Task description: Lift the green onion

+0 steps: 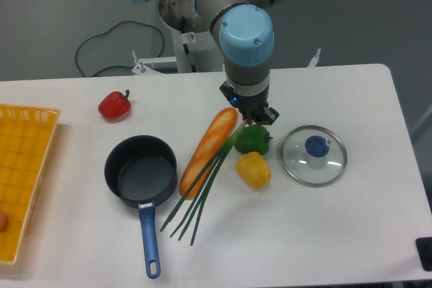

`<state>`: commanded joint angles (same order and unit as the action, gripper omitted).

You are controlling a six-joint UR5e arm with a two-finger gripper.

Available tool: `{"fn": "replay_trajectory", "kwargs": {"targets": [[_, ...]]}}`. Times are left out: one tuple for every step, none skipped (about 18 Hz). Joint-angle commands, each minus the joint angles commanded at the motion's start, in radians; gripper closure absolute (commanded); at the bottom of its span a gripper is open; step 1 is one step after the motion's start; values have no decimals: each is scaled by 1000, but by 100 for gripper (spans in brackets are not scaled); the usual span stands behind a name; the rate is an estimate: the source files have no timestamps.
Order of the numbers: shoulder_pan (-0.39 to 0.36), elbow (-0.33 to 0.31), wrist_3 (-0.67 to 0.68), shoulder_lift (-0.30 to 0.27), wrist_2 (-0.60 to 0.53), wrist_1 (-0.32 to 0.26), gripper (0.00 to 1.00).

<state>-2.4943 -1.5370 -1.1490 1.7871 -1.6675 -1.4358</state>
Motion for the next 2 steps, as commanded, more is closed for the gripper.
{"fn": "replay_trajectory", "kwargs": {"targets": [[0, 0, 0, 0, 0, 0, 100], [0, 0, 0, 0, 0, 0, 100]]}}
